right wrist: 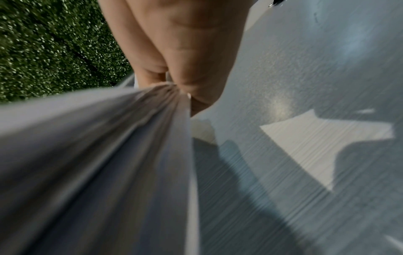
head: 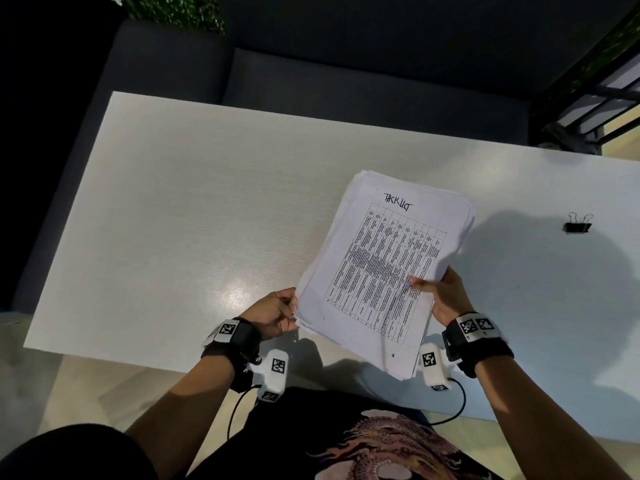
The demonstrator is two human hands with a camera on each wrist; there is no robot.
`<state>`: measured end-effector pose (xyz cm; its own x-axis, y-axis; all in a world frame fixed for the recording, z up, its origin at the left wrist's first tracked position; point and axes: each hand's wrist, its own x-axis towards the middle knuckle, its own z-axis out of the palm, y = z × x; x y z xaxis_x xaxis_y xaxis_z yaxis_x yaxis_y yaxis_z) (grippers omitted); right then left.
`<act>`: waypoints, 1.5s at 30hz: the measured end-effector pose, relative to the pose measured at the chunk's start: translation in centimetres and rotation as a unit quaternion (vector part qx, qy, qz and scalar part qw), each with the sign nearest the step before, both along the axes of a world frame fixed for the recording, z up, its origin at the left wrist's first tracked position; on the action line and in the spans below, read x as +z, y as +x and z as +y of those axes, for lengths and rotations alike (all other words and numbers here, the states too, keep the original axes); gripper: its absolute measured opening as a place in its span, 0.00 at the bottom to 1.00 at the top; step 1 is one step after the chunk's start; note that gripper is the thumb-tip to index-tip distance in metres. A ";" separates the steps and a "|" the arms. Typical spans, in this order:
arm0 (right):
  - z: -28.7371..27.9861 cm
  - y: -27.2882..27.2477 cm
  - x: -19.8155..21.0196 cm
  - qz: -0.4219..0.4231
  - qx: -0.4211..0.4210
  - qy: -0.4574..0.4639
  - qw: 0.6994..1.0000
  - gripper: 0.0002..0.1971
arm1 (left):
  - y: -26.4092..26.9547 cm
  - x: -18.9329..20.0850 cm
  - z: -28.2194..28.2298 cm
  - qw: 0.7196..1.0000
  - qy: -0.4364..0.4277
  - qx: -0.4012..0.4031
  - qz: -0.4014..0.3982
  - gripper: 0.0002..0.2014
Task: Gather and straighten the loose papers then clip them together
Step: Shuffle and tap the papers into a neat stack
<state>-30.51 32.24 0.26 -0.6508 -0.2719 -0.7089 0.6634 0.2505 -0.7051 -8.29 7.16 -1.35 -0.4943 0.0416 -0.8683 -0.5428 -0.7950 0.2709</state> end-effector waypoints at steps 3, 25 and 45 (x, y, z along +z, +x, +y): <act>0.0 0.0 0.7 0.013 0.012 -0.005 1.000 0.31 | 0.6 -0.7 -0.5 0.999 0.006 -0.035 0.003 0.32; -8.5 -0.3 1.0 0.137 0.166 0.173 0.961 0.37 | -11.9 1.8 1.1 0.887 -0.429 -0.161 -0.052 0.23; -8.5 0.0 9.1 0.260 0.085 0.024 0.962 0.19 | -11.3 10.9 -1.2 0.842 -0.502 0.093 0.174 0.30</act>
<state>-30.55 23.78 9.36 -0.8695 -0.3809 -0.3144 0.1710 0.3649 -0.9152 -19.55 5.92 9.57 -0.6427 -0.7332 -0.2221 -0.1834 -0.1342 0.9738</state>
